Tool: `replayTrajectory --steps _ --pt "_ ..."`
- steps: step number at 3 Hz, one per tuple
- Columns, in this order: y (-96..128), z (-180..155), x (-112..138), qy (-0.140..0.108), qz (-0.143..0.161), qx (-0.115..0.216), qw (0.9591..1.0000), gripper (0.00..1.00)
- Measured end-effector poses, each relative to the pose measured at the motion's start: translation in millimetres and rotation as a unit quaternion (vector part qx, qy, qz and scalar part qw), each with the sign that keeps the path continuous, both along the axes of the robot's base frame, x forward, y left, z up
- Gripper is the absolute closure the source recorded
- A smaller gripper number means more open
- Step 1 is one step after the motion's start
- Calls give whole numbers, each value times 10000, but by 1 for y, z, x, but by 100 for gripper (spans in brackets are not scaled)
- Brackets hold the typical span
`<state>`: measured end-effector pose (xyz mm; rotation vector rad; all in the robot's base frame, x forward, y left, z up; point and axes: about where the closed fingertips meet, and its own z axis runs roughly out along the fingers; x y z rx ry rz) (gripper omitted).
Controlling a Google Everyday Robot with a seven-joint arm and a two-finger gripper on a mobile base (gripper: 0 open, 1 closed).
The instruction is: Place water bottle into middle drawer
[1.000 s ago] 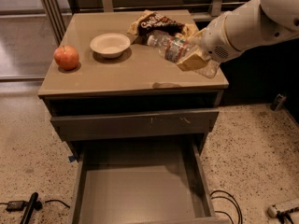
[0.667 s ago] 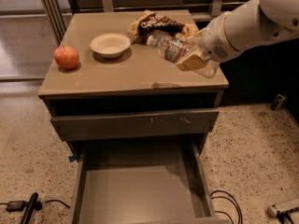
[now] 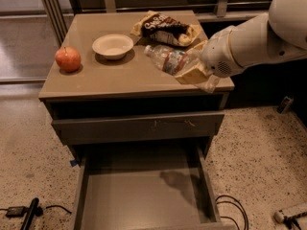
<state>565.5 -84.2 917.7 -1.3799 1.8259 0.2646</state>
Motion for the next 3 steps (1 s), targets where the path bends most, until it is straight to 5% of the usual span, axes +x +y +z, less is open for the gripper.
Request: replayTrajectory --steps 2,3 --pt "45 -85 -90 611 768 52 9952 100" --pt "63 -143 -112 870 1001 -136 9911 100"
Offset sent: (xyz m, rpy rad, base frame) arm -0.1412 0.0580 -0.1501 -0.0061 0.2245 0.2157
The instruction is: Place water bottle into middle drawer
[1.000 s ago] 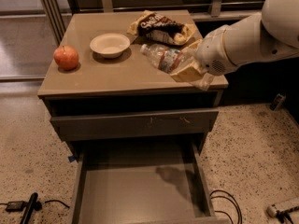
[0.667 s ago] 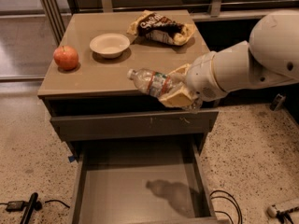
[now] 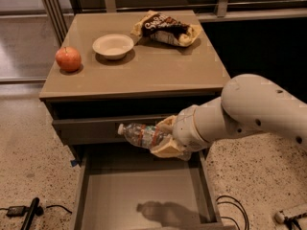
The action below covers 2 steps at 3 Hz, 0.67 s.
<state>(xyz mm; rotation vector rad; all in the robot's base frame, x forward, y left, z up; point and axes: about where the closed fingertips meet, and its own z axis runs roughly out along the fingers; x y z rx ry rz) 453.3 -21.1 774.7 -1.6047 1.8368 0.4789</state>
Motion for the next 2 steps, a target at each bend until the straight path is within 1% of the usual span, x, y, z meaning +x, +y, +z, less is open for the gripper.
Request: replayTrajectory --steps 1,2 --pt "21 -63 -4 101 139 -168 9997 100" --pt "36 -114 -4 63 37 -295 9995 100"
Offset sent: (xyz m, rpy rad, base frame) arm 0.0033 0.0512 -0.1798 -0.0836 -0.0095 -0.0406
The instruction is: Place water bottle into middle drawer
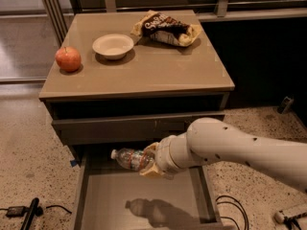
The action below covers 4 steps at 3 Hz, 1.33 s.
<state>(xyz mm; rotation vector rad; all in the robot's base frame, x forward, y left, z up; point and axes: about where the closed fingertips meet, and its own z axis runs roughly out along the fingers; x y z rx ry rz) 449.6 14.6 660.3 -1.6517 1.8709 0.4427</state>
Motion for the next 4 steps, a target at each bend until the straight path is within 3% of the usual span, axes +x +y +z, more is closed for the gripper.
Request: replayTrajectory --steps 1,2,4 --pt "5 -19 17 -335 -359 -6 9988 100" --pt "6 -21 17 -299 -358 -1 9989 100" --pt "7 -65 15 206 -361 179 9990 100"
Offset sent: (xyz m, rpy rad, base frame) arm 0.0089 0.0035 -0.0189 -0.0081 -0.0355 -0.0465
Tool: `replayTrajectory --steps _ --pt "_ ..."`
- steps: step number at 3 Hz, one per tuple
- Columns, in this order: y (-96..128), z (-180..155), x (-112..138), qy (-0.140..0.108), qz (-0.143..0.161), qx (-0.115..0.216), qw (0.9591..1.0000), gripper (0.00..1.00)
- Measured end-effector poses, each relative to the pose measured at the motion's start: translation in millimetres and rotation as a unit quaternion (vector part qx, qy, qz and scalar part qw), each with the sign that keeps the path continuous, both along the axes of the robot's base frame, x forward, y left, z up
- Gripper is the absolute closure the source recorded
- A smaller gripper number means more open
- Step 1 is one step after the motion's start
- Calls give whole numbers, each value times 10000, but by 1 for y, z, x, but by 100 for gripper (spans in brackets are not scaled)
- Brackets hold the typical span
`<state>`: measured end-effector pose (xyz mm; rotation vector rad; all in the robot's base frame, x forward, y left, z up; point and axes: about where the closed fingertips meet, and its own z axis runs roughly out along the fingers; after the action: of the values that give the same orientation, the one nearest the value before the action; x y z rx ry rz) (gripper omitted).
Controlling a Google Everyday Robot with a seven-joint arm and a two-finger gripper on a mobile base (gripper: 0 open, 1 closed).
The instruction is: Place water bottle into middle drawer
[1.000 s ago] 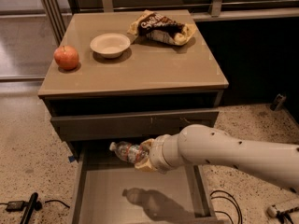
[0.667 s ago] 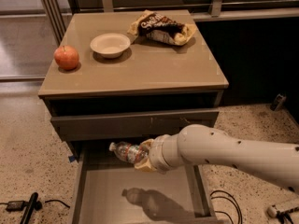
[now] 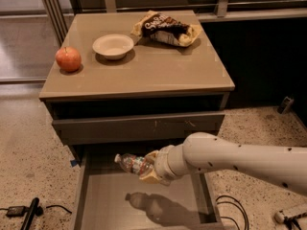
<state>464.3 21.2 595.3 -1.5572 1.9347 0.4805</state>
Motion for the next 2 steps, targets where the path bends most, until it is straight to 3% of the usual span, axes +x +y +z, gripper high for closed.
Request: replayTrajectory --steps 2 --pt "-10 -89 -17 551 -155 528 9970 100"
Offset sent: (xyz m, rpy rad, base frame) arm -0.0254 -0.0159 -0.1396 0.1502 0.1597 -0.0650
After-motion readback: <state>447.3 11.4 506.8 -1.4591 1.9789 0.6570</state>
